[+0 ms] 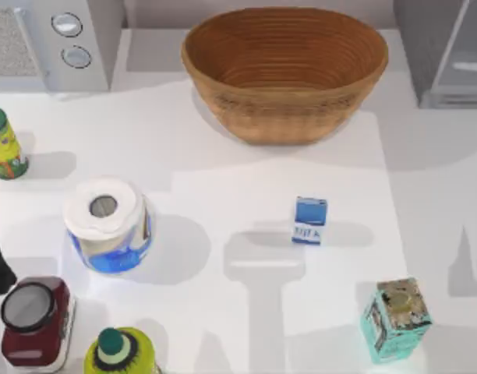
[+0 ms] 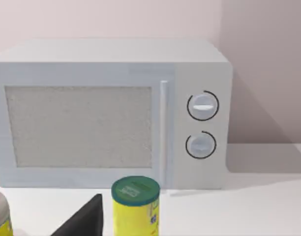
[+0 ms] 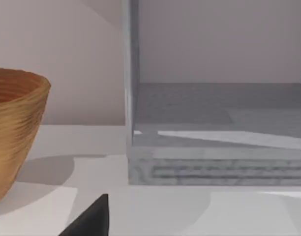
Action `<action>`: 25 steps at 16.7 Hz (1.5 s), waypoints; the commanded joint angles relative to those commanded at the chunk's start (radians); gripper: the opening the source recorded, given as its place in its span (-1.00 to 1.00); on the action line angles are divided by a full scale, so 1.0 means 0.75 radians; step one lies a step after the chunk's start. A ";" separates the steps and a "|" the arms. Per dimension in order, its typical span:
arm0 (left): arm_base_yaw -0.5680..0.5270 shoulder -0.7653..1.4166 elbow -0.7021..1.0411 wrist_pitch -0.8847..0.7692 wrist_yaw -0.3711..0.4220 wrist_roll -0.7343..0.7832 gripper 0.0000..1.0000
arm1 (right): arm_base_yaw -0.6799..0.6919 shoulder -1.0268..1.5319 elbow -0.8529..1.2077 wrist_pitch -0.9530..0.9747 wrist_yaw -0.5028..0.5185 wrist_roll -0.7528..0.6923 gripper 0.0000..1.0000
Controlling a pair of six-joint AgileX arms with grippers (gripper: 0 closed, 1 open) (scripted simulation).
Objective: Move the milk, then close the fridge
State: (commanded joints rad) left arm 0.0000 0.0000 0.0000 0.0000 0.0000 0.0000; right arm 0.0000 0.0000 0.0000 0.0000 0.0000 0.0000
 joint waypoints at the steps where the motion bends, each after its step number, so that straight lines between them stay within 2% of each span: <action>1: 0.000 0.000 0.000 0.000 0.000 0.000 1.00 | 0.000 0.000 0.000 0.000 0.000 0.000 1.00; 4: 0.000 0.000 0.000 0.000 0.000 0.000 1.00 | 0.047 0.046 -0.001 0.041 0.045 -0.001 1.00; 6: 0.000 0.000 0.000 0.000 0.000 0.000 1.00 | 0.148 0.138 0.001 0.124 0.142 -0.001 1.00; 9: 0.000 0.000 0.000 0.000 0.000 0.000 1.00 | 0.378 0.324 0.008 0.303 0.365 0.003 1.00; 15: 0.000 0.000 0.000 0.000 0.000 0.000 1.00 | 0.901 0.741 0.024 0.706 0.896 0.018 1.00; 18: 0.000 0.000 0.000 0.000 0.000 0.000 1.00 | 1.095 0.908 0.029 0.863 1.097 0.023 1.00; 21: 0.000 0.000 0.000 0.000 0.000 0.000 1.00 | 1.211 1.008 0.032 0.957 1.216 0.024 1.00; 25: 0.000 0.000 0.000 0.000 0.000 0.000 1.00 | 1.232 1.024 0.032 0.973 1.238 0.024 1.00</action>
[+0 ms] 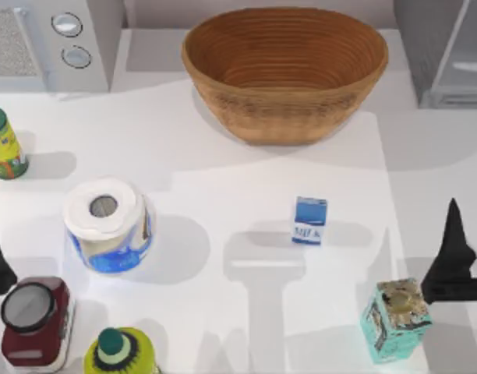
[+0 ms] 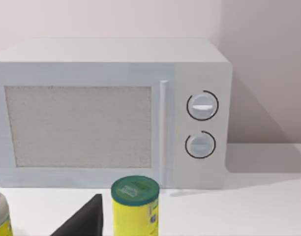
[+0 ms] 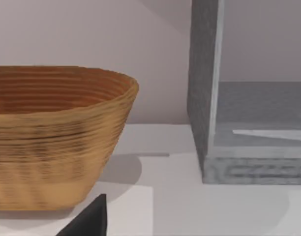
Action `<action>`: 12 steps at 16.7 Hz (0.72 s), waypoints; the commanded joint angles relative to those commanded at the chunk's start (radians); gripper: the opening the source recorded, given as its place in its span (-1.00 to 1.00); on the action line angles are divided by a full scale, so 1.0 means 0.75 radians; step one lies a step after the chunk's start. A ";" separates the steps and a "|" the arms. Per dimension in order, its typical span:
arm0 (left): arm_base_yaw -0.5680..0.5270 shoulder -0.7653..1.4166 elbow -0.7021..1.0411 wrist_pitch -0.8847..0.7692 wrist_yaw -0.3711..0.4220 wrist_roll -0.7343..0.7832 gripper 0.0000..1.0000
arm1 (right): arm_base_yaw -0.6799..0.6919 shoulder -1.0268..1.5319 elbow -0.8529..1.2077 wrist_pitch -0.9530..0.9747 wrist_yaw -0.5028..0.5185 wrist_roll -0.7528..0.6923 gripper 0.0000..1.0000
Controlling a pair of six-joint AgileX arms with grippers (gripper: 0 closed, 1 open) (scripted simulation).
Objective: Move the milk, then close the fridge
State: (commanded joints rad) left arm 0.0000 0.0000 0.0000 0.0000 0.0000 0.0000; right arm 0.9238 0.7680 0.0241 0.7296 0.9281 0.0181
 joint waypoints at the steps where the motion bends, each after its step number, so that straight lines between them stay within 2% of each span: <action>1: 0.000 0.000 0.000 0.000 0.000 0.000 1.00 | -0.005 -0.004 -0.005 -0.004 -0.003 0.000 1.00; 6: 0.000 0.000 0.000 0.000 0.000 0.000 1.00 | 0.034 0.143 0.139 -0.124 -0.005 0.115 1.00; 12: 0.000 0.000 0.000 0.000 0.000 0.000 1.00 | 0.116 0.697 0.655 -0.369 0.086 0.571 1.00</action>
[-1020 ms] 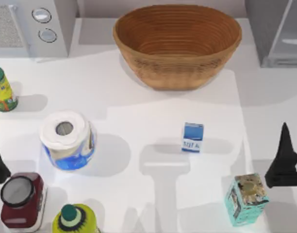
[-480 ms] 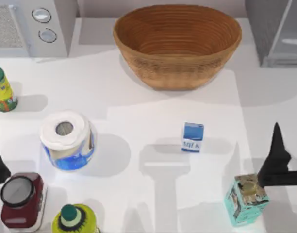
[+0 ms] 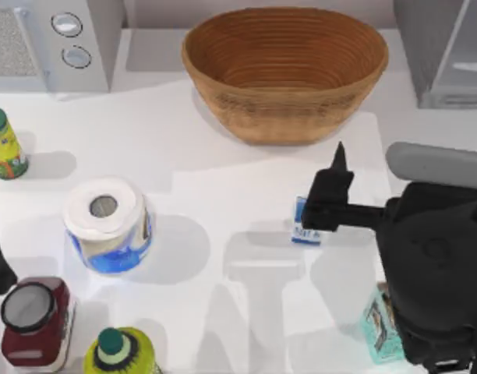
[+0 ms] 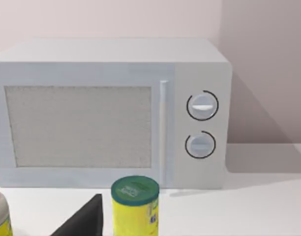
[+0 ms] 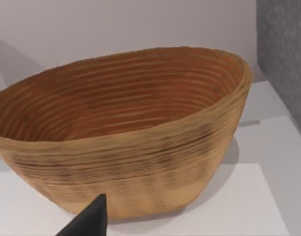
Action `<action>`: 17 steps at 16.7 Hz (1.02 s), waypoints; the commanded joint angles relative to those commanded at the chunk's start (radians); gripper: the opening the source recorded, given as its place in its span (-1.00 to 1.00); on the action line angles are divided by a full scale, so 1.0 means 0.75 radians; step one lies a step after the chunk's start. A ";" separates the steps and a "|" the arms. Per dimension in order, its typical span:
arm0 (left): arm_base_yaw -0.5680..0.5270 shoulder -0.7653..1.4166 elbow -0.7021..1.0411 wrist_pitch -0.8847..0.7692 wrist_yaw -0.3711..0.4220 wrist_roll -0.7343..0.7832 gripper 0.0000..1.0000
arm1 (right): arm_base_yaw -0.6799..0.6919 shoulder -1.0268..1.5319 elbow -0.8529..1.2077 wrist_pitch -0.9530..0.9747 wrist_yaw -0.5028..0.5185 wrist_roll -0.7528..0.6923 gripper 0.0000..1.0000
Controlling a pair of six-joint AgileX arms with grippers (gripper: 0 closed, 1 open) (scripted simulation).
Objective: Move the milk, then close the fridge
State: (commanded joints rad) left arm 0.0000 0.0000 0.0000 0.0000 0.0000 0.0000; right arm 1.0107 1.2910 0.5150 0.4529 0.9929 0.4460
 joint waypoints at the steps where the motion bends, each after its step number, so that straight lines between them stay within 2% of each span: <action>1: 0.000 0.000 0.000 0.000 0.000 0.000 1.00 | 0.005 0.115 0.089 -0.040 0.017 0.084 1.00; 5: 0.000 0.000 0.000 0.000 0.000 0.000 1.00 | 0.007 0.546 0.341 -0.199 0.057 0.352 1.00; 8: 0.000 0.000 0.000 0.000 0.000 0.000 1.00 | 0.018 0.746 0.407 -0.293 0.058 0.452 1.00; 17: 0.000 0.000 0.000 0.000 0.000 0.000 1.00 | 0.015 0.826 0.420 -0.320 0.050 0.466 1.00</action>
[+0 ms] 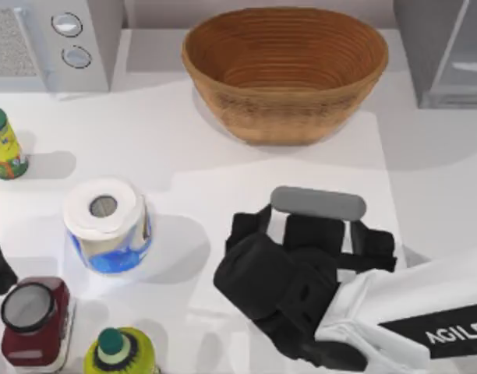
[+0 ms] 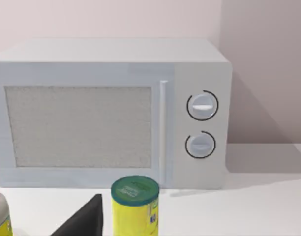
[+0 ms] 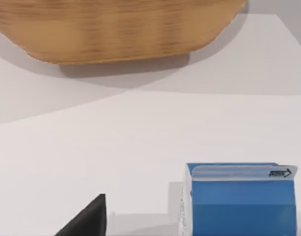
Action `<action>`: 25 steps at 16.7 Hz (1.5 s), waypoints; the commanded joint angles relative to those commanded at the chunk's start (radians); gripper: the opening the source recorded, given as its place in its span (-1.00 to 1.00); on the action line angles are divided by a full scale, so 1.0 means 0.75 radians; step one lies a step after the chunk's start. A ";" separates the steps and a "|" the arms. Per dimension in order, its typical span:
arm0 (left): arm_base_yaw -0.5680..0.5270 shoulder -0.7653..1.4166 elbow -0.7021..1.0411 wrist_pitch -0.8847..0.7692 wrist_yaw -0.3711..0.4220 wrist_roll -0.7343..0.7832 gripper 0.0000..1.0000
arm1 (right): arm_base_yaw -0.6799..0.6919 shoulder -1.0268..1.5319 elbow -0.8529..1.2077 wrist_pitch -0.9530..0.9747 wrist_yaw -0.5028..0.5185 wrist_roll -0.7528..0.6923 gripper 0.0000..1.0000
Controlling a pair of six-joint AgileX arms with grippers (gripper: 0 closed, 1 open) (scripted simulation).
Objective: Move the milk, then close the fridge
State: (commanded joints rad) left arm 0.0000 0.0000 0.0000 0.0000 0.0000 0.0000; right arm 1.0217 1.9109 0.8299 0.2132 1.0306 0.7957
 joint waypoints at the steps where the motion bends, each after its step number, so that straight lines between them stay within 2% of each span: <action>1: 0.000 0.000 0.000 0.000 0.000 0.000 1.00 | -0.015 0.016 0.016 0.022 -0.012 -0.021 1.00; 8: 0.000 0.000 0.000 0.000 0.000 0.000 1.00 | -0.140 0.126 0.055 0.226 -0.094 -0.188 1.00; 15: 0.000 0.000 0.000 0.000 0.000 0.000 1.00 | -0.119 0.120 0.020 0.235 -0.081 -0.164 1.00; 25: 0.000 0.000 0.000 0.000 0.000 0.000 1.00 | -0.119 0.120 0.020 0.235 -0.081 -0.164 -0.51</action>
State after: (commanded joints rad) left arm 0.0000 0.0000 0.0000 0.0000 0.0000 0.0000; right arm 0.9322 2.0007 0.8447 0.3897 0.9697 0.6727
